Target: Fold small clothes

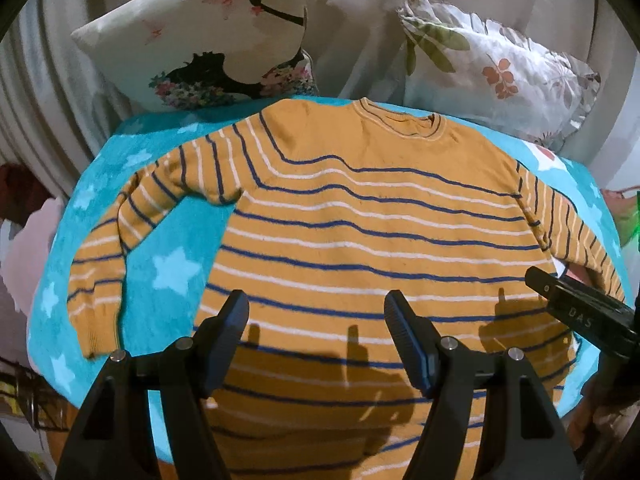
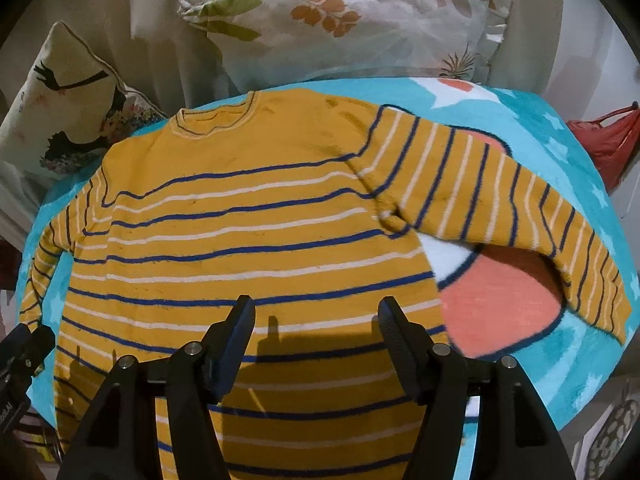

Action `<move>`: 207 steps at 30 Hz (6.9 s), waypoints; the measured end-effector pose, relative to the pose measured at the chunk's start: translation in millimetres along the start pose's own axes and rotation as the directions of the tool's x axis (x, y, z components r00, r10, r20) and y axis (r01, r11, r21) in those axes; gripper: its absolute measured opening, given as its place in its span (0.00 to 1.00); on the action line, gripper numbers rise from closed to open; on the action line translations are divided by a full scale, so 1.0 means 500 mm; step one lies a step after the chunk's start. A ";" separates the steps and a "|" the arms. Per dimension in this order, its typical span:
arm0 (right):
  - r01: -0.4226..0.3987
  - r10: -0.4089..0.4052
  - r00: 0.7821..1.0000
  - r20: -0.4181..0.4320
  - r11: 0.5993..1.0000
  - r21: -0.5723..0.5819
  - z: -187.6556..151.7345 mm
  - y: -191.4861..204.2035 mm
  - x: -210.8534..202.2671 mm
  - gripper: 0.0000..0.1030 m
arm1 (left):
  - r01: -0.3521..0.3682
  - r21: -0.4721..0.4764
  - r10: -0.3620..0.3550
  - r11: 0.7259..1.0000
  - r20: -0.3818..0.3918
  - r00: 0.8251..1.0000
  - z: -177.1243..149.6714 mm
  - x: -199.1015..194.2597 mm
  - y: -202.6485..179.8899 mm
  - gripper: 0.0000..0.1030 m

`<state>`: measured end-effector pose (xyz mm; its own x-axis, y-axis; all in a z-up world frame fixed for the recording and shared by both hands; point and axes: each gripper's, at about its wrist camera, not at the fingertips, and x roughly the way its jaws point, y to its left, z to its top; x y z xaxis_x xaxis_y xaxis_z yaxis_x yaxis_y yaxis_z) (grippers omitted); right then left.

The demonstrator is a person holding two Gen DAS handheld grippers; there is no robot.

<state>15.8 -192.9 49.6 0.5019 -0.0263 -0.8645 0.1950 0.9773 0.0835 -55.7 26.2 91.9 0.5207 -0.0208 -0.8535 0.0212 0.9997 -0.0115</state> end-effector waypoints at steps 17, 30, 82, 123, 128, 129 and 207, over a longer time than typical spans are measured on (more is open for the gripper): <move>0.071 -0.070 0.997 -0.038 0.997 0.032 0.004 0.065 0.038 0.67 | 0.070 0.023 -0.069 0.997 -0.065 0.996 0.033 0.064 0.046 0.67; 0.092 -0.090 0.995 -0.047 0.995 0.043 -0.007 0.081 0.035 0.68 | 0.093 0.025 -0.090 0.995 -0.096 0.991 0.031 0.079 0.067 0.67; -0.223 0.101 0.974 0.203 0.567 0.793 -0.115 -0.788 -0.012 0.17 | -0.025 -0.087 0.016 0.996 -0.107 0.994 -0.052 0.011 -0.127 0.68; -0.367 0.364 0.930 -0.047 0.922 -0.127 0.260 0.207 0.098 0.06 | -0.101 -0.439 0.047 0.893 -0.132 0.990 -0.132 0.005 0.313 0.69; -0.325 0.309 0.946 -0.101 0.910 -0.257 0.232 0.339 0.146 0.06 | -0.117 -0.484 0.039 0.867 -0.167 0.985 -0.151 0.027 0.383 0.69; -0.326 0.303 0.945 -0.122 0.902 -0.284 0.220 0.367 0.159 0.06 | -0.118 -0.491 0.037 0.863 -0.172 0.984 -0.153 0.032 0.395 0.69; -0.135 0.134 0.991 -0.015 0.988 -0.081 0.347 -0.104 0.064 0.25 | -0.111 -0.352 0.056 0.929 -0.162 0.985 -0.068 0.020 0.229 0.69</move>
<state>167.8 -281.1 103.6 0.5105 0.1083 -0.8530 0.0567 0.9856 0.1591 -77.3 141.0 64.5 0.3757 0.0372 -0.9260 -0.3385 0.9357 -0.0997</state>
